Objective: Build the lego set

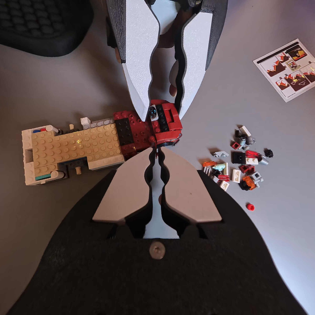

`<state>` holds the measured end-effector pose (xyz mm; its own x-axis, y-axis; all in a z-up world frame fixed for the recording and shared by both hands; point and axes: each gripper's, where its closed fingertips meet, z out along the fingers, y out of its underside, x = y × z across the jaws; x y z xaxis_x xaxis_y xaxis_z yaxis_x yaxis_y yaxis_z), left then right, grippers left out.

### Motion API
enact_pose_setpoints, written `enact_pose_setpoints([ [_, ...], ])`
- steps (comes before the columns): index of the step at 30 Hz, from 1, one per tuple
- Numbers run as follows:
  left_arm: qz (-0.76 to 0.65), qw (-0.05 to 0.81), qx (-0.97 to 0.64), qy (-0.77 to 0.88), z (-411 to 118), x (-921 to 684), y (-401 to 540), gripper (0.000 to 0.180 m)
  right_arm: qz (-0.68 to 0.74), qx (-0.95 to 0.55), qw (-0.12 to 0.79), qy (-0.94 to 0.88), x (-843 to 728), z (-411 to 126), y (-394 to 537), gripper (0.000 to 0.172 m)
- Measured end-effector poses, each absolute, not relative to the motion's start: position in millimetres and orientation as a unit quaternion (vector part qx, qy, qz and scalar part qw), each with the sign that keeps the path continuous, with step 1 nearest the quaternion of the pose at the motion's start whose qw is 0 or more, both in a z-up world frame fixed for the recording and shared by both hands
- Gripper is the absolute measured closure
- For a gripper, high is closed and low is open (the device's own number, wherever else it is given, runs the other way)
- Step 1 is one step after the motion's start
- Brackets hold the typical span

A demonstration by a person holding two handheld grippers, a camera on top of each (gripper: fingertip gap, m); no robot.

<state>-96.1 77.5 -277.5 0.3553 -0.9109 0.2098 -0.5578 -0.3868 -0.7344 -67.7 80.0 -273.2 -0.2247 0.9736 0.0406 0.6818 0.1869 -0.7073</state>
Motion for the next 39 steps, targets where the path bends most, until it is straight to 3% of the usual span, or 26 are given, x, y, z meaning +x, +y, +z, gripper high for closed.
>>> enact_pose_setpoints([
  [39,-0.360,0.282,-0.743,0.489,-277.0,-91.9,75.0,0.143,0.294,-0.512,0.223,-0.776,-67.6,-274.3,75.3,0.170],
])
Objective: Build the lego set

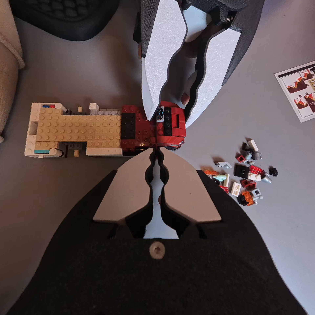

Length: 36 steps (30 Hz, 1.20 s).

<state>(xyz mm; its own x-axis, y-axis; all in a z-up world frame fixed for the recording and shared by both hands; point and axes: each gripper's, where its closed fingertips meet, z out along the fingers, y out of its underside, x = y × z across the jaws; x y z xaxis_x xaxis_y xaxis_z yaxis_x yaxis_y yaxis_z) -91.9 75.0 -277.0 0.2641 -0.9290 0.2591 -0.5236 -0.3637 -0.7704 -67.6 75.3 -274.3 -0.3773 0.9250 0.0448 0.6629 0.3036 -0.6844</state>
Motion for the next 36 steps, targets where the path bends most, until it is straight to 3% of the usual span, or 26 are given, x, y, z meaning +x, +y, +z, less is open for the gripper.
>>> enact_pose_setpoints([
  [9,-0.370,0.284,-0.740,0.485,-277,-91,74,0.143,0.297,-0.520,0.234,-0.766,-69,-275,77,0.164],
  [11,-0.373,0.284,-0.740,0.482,-277,-92,74,0.136,0.300,-0.524,0.236,-0.761,-66,-272,79,0.161],
  [15,-0.375,0.290,-0.732,0.488,-270,-98,71,0.125,0.307,-0.530,0.251,-0.750,-61,-265,83,0.149],
  [23,-0.299,0.324,-0.725,0.529,-273,-112,65,0.127,0.327,-0.535,0.262,-0.734,-76,-269,82,0.119],
  [36,-0.305,0.346,-0.705,0.539,-279,-109,65,0.142,0.378,-0.542,0.238,-0.712,-88,-275,75,0.127],
])
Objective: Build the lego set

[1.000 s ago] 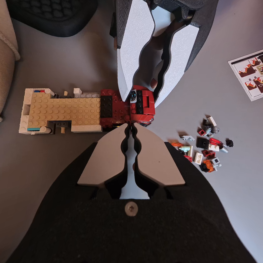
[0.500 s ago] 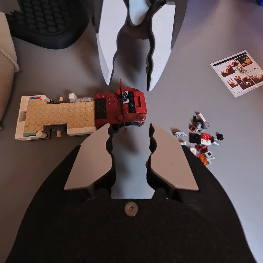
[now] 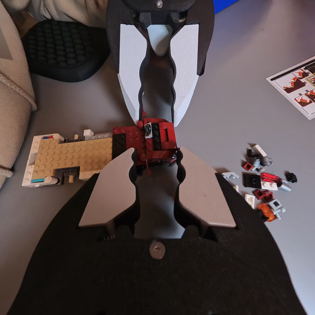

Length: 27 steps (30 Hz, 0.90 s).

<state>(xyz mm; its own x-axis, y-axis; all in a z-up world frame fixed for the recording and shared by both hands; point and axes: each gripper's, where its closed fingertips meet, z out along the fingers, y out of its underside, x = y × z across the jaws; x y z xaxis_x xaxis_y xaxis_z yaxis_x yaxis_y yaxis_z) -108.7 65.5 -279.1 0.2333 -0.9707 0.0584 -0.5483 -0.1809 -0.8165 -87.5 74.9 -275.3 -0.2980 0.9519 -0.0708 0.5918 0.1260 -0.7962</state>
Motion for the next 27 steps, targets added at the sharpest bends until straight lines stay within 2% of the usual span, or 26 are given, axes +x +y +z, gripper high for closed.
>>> enact_pose_setpoints([
  [6,-0.312,0.346,-0.702,0.538,-279,-109,65,0.142,0.369,-0.532,0.233,-0.726,-72,-269,78,0.128],
  [13,-0.313,0.348,-0.699,0.540,-279,-109,65,0.142,0.353,-0.524,0.243,-0.736,-72,-277,81,0.145],
  [17,-0.316,0.349,-0.699,0.539,-279,-109,65,0.142,0.357,-0.521,0.242,-0.737,-72,-277,79,0.149],
  [23,-0.325,0.347,-0.701,0.531,-278,-107,66,0.142,0.340,-0.531,0.237,-0.739,-68,-277,82,0.144],
  [27,-0.316,0.348,-0.705,0.530,-277,-109,67,0.139,0.327,-0.535,0.252,-0.737,-54,-254,79,0.140],
])
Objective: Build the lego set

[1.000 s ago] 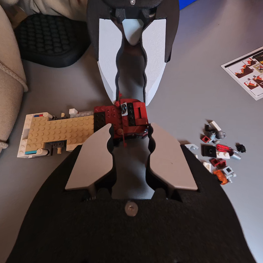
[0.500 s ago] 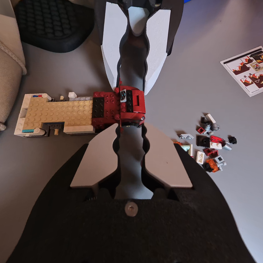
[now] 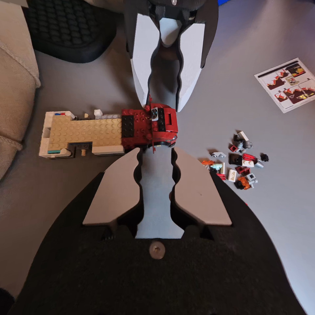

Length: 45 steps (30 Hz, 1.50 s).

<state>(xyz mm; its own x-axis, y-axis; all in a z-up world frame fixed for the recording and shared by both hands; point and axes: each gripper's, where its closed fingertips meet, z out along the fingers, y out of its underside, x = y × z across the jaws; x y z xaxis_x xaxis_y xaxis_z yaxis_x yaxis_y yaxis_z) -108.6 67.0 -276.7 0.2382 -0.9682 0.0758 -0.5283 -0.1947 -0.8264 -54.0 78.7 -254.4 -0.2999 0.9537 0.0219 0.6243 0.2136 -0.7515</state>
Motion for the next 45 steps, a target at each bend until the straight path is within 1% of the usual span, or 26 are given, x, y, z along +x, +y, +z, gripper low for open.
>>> enact_pose_setpoints([
  [5,-0.302,0.365,-0.709,0.522,-269,-111,65,0.135,0.323,-0.562,0.307,-0.696,-31,-233,53,0.133],
  [9,-0.282,0.415,-0.705,0.501,-253,-112,60,0.138,0.320,-0.597,0.364,-0.639,-11,-229,27,0.130],
  [13,-0.267,0.510,-0.692,0.435,-222,-116,56,0.156,0.321,-0.617,0.434,-0.573,0,-225,12,0.128],
  [17,-0.242,0.610,-0.668,0.351,-184,-130,47,0.180,0.320,-0.621,0.514,-0.498,5,-209,23,0.123],
  [20,-0.226,0.656,-0.666,0.274,-164,-146,44,0.180,0.319,-0.616,0.565,-0.448,10,-193,35,0.125],
  [22,-0.230,0.675,-0.663,0.227,-161,-154,41,0.180,0.321,-0.613,0.587,-0.419,14,-187,42,0.132],
  [24,-0.215,0.686,-0.665,0.201,-165,-162,41,0.180,0.310,-0.612,0.613,-0.393,23,-183,50,0.148],
  [26,-0.183,0.700,-0.663,0.194,-166,-172,45,0.180,0.305,-0.607,0.638,-0.364,31,-176,58,0.171],
  [33,-0.118,0.725,-0.657,0.170,-163,-189,59,0.180,0.259,-0.611,0.677,-0.318,42,-172,77,0.172],
  [36,-0.104,0.729,-0.655,0.170,-162,-191,64,0.180,0.239,-0.605,0.694,-0.309,39,-161,87,0.172],
  [40,-0.113,0.719,-0.664,0.170,-169,-191,69,0.180,0.228,-0.587,0.716,-0.300,18,-127,113,0.171],
  [45,-0.142,0.701,-0.678,0.169,-180,-187,72,0.180,0.223,-0.550,0.744,-0.307,-33,-69,179,0.172],
])
